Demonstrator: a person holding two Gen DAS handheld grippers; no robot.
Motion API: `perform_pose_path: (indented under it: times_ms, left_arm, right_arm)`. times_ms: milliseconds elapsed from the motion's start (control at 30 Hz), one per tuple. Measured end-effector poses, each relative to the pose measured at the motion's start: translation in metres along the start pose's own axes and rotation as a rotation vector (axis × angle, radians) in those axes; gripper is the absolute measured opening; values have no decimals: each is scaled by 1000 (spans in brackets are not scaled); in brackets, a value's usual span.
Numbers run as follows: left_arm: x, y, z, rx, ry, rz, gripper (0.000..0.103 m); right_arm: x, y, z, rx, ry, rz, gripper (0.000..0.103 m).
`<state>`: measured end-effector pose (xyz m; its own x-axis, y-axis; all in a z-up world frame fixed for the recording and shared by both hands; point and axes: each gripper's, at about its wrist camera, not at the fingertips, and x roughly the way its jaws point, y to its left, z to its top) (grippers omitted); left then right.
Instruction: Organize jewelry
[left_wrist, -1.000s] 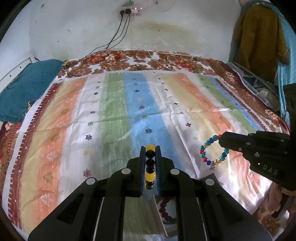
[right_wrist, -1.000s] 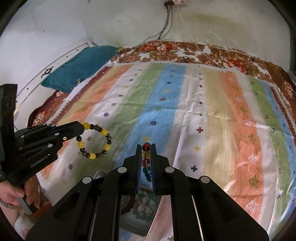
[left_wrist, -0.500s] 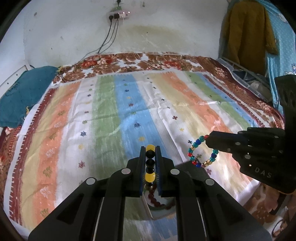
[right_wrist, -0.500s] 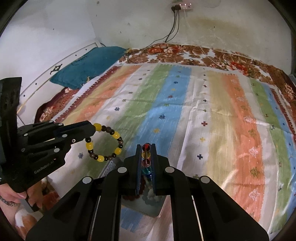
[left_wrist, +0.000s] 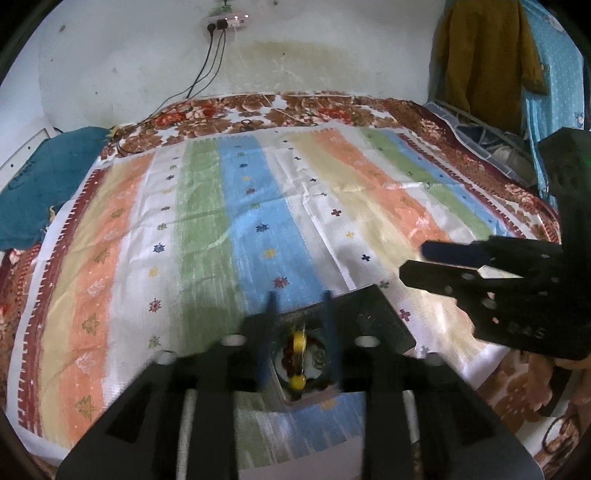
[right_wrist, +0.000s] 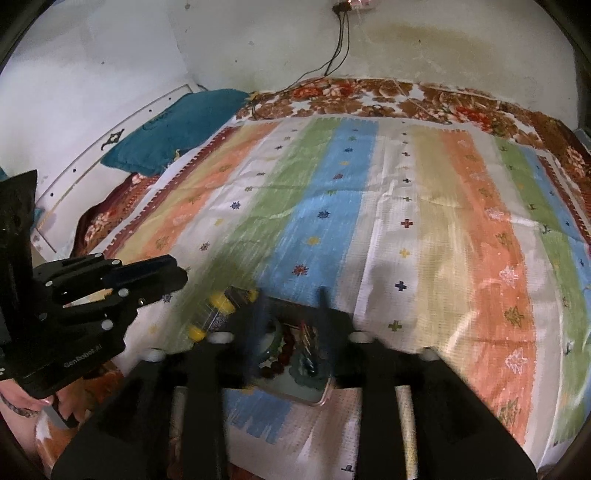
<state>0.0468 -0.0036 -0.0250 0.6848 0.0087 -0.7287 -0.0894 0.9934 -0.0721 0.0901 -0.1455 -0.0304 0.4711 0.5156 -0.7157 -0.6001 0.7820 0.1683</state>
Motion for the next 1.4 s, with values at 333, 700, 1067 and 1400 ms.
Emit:
perform_pose_path:
  times_ms: [333,700,1067,1400]
  left_arm:
    - [-5,14,-6,-76,16,-57,57]
    - [-12,20,-11,-113,21,-47,90]
    - [-13,9,-15,-65,58,-38,97]
    - [-41,15,-17,-109,-46,51,97]
  right_arm:
    - [-12,-6,-7,20,-15,-10,68]
    - [-24,-4,-12,0,-27,-32,86]
    - [-43,-4,-18,2,-59,-37,96]
    - [-55,-3,-24,-3,-55,-51,97]
